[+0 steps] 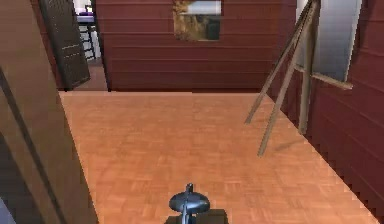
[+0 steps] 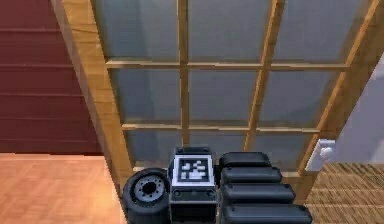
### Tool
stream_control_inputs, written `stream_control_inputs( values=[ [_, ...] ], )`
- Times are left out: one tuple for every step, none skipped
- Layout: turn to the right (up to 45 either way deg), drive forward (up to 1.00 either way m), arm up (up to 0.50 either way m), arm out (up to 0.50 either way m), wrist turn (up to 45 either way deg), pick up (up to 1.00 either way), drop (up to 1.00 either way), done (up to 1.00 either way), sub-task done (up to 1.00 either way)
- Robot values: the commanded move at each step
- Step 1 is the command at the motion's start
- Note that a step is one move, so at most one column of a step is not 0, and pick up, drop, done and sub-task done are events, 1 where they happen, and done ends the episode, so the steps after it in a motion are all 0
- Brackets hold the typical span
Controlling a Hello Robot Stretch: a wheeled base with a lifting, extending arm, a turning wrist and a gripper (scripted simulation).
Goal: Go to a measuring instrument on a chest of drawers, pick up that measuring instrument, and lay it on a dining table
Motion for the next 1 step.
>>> stream_control_inputs(
  values=[
    [45.0,0.00,0.00,0.00,0.0,0.00,0.00,0.00,0.00]
  ],
)
